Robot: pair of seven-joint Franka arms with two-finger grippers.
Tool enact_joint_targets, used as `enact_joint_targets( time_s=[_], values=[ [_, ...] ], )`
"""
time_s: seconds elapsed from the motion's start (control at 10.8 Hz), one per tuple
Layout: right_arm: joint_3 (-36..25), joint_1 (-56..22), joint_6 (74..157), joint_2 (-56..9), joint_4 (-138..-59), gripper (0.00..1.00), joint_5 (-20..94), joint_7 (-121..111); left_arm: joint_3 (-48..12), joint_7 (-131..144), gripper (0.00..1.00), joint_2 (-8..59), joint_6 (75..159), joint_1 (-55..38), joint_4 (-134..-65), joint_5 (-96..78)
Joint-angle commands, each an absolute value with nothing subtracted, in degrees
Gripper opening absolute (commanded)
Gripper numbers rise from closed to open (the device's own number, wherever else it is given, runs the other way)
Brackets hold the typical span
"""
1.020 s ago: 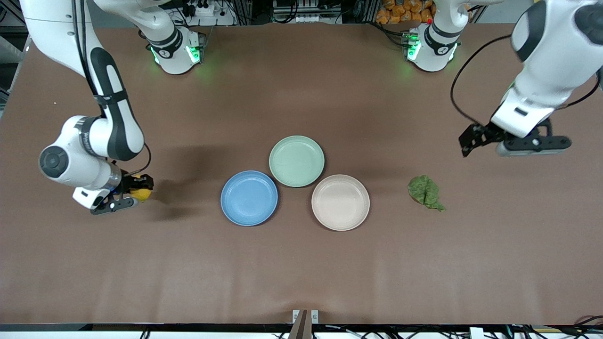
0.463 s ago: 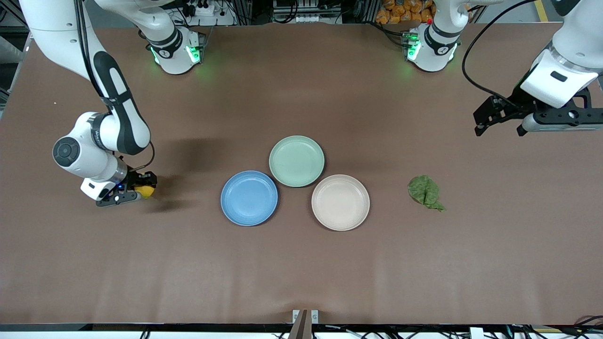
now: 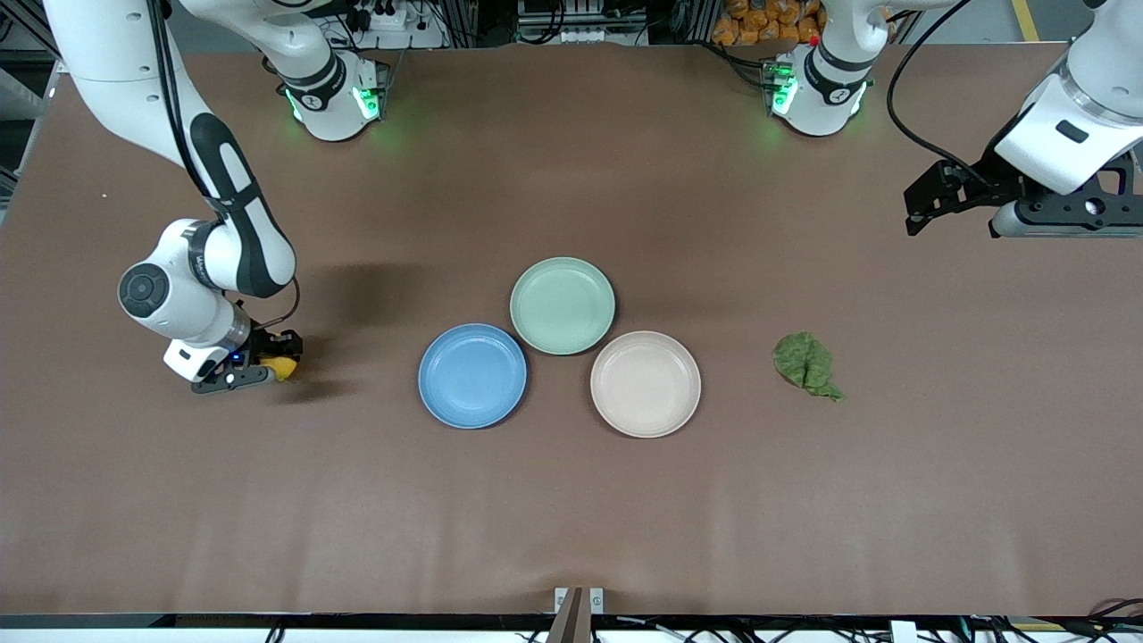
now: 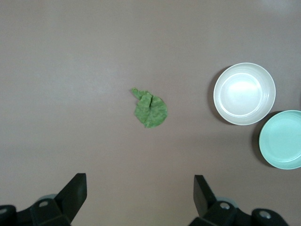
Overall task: Pick lemon and lettuce from blue and beige plates
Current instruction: 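Lower the lemon onto the table and open the right gripper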
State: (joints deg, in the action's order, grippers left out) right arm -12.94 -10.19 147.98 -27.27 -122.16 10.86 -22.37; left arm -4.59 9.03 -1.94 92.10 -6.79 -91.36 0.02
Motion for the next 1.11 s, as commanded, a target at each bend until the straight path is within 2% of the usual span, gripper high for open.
enact_joint_targets(
  time_s=[0.0, 0.19, 0.28, 0.56, 1.02],
  values=[
    [-11.8, -9.1, 148.2, -27.9, -122.1, 1.00, 10.2, -22.6, -4.5, 7.7, 1.00, -1.4, 89.4, -6.8, -89.1, -1.1],
    [-11.8, -9.4, 147.4, -27.3, -120.9, 1.00, 10.2, -22.4, -4.5, 7.7, 1.00, -1.6, 89.3, -6.8, -89.1, -1.1],
    [-11.8, -9.4, 143.6, -26.4, -119.3, 1.00, 10.2, -22.4, -4.5, 7.8, 1.00, -1.7, 89.3, -6.7, -89.1, -0.8],
    [-12.0, -8.9, 121.4, -25.4, -107.4, 1.00, 10.1, -22.2, -4.5, 7.7, 1.00, -1.8, 89.2, -6.7, -89.1, -0.7],
    [-14.6, -8.5, 103.6, -25.6, -93.3, 1.00, 9.8, -22.1, -4.6, 7.8, 1.00, -2.0, 89.2, -6.7, -89.1, -1.1]
  ],
)
